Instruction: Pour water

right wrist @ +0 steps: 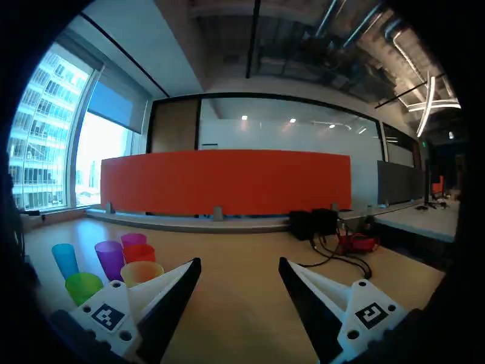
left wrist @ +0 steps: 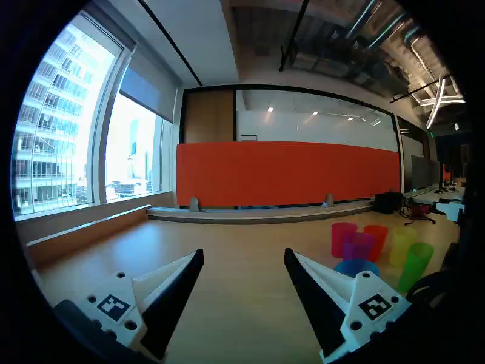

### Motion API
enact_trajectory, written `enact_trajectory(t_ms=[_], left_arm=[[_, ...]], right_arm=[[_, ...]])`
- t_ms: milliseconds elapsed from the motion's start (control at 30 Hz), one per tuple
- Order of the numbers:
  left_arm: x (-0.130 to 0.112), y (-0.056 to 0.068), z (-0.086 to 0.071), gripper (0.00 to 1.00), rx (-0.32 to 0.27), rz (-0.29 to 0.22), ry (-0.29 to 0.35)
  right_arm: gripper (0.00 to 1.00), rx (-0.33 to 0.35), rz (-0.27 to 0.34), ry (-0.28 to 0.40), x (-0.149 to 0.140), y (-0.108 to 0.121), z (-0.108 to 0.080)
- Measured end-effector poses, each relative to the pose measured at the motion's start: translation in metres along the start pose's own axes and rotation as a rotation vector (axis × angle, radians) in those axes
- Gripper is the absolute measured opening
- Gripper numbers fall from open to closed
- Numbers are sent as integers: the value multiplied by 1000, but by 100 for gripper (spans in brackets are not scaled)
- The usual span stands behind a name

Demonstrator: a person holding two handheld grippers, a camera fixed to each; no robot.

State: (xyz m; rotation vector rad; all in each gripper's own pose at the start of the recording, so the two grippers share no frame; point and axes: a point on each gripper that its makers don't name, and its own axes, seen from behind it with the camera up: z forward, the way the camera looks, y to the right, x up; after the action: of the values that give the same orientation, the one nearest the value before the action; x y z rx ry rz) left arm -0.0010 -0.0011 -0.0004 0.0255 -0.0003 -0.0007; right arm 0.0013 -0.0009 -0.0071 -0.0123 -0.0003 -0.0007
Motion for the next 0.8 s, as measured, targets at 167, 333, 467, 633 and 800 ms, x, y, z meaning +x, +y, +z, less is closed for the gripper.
enact_trajectory(t_ms=[167, 333, 467, 633, 800], left_arm=[[0, 0, 0, 98, 0, 0, 0], [0, 0, 0, 98, 0, 0, 0], [0, 0, 0, 99, 0, 0, 0], [0, 0, 1, 98, 0, 0, 0], [0, 0, 0, 98, 0, 0, 0]], right_arm=[[99, 0, 0, 0, 0, 0, 0], [99, 0, 0, 0, -1, 0, 0], [99, 0, 0, 0, -2, 0, 0], [99, 0, 1, 0, -2, 1, 0], [99, 0, 0, 0, -2, 1, 0]])
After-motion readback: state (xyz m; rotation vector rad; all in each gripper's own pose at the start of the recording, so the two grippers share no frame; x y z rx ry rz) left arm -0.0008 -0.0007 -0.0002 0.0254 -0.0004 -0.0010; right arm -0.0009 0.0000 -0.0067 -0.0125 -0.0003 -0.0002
